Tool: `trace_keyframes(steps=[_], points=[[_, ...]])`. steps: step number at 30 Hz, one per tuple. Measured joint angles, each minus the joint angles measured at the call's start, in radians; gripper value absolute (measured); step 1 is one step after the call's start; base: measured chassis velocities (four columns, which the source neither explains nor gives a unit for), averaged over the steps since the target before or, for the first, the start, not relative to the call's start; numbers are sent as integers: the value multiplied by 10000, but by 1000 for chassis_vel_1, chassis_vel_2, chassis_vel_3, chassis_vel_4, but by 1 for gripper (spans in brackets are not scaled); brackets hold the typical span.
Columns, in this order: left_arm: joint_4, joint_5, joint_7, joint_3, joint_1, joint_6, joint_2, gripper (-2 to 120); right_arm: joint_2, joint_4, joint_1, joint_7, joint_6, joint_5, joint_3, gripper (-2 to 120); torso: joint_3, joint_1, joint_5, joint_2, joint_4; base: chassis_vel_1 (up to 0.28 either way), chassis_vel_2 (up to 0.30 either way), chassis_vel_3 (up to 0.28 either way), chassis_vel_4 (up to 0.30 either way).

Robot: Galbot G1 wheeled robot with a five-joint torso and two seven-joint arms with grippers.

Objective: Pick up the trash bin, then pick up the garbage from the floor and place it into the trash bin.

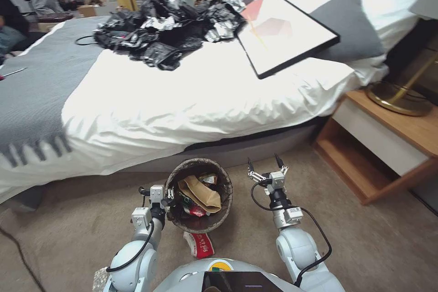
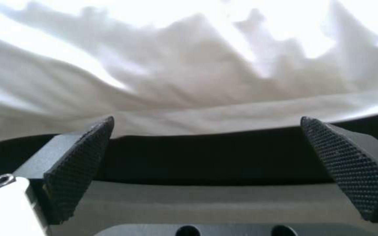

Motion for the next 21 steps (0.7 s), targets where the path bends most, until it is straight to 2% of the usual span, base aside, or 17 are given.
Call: trace_keyframes(steps=[21], points=[[-15, 17, 13, 9, 64, -27, 35, 2, -38, 6, 84, -61, -114, 0, -27, 100, 0, 1, 1, 0, 0, 119, 125, 131, 128]])
